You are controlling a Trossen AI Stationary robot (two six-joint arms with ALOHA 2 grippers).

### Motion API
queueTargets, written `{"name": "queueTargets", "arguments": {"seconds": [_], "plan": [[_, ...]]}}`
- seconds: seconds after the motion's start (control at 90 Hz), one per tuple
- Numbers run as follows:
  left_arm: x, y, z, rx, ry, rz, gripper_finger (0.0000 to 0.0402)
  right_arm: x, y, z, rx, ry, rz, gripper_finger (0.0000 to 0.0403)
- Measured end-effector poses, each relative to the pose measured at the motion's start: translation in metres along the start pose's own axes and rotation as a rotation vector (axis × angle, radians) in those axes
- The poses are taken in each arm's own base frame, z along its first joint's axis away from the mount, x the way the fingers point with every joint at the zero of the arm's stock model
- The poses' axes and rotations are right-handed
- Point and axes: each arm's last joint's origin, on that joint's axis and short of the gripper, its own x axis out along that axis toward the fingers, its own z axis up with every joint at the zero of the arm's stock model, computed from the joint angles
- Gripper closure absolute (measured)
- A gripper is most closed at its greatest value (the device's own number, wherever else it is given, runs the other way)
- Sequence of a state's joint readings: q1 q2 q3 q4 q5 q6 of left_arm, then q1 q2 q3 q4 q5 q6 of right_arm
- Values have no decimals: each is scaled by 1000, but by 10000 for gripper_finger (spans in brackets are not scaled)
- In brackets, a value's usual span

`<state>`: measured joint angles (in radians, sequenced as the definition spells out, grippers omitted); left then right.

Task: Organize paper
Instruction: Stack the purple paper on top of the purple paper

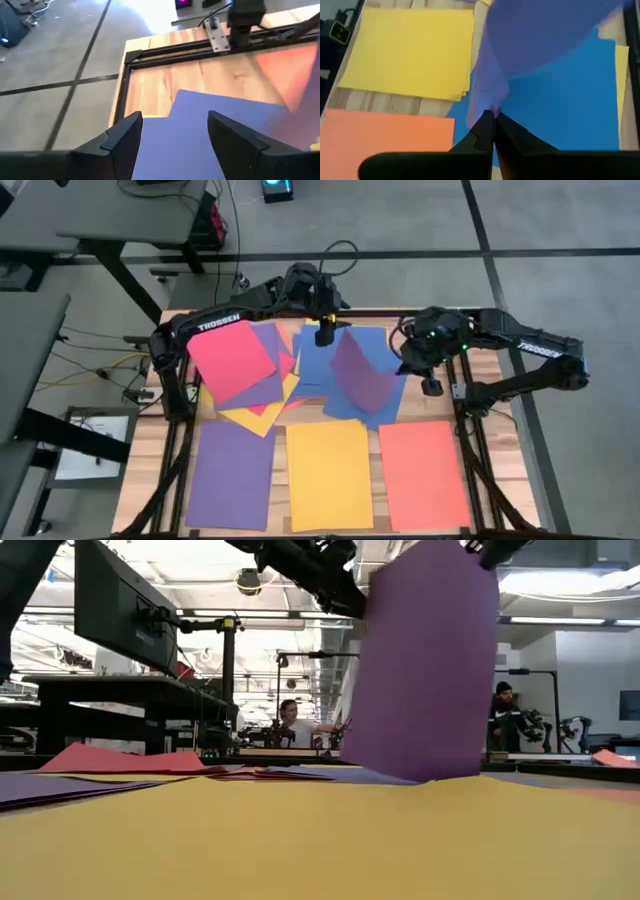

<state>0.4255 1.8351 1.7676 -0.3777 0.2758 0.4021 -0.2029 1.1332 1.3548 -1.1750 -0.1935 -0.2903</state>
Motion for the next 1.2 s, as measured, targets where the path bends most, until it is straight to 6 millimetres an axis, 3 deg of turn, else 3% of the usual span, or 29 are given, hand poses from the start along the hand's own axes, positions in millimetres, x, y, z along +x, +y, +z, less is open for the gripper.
{"name": "queueTargets", "arguments": {"seconds": [0.156,0.322,0.489,0.633,0.744,0.867,1.2], "plan": [[0,-5,0,-10,-33,-124,193,-1,-3,-4,23,36,-14,403],[-3,-8,-8,-47,48,-170,193,-2,-8,-7,61,50,-28,403],[-31,3,-11,-170,128,-152,193,-4,-16,-11,133,63,-54,403],[-61,6,2,-274,74,-167,193,-6,-22,-13,180,59,-77,403],[-74,4,9,-412,48,-187,193,-4,-30,-15,247,67,-95,403],[-72,-2,12,-516,59,-215,193,4,-40,-12,304,70,-110,403],[-64,-16,15,-560,78,-255,193,31,-61,-5,369,121,-111,403]]}}
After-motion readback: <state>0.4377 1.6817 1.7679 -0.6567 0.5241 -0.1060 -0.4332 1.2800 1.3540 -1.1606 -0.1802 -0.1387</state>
